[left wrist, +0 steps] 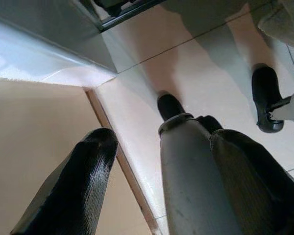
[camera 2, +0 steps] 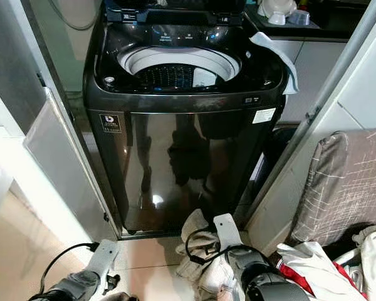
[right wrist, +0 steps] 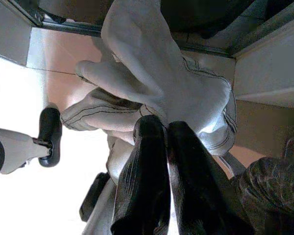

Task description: Clothes washing

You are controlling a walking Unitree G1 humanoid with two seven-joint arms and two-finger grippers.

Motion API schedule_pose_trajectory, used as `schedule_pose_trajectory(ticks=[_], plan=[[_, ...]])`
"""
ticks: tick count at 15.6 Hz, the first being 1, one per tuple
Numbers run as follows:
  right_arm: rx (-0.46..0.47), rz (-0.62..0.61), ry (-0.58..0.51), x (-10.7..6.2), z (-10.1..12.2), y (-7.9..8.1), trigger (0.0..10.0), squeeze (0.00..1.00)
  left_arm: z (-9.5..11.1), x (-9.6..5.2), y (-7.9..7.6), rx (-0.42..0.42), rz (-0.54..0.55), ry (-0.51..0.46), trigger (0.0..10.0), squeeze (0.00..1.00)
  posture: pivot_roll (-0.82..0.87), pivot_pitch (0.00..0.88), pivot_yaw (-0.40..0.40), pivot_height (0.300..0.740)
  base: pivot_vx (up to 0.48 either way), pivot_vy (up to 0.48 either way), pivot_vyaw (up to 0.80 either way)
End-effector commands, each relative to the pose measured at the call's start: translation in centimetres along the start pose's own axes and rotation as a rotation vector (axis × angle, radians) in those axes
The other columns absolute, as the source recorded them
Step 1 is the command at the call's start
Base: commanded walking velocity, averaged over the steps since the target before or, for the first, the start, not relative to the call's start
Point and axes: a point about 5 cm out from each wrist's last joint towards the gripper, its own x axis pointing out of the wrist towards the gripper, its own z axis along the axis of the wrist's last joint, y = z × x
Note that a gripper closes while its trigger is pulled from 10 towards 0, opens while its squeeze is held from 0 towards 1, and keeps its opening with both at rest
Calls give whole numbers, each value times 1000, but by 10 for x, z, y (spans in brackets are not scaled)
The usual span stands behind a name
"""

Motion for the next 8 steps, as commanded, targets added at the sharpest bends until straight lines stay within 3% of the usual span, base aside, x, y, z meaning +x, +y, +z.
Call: schedule_pose_trajectory(ticks=[1,8], plan=[[3,-10,-5,-1,-1,-6,0,0,6,0,-3,19,-12,-12,10000,0,-3,0,-41,740,0,0,0],[-12,-5,-4,-1,-1,-6,0,0,5,0,-3,17,-11,-8,10000,0,-3,0,-43,740,0,0,0]])
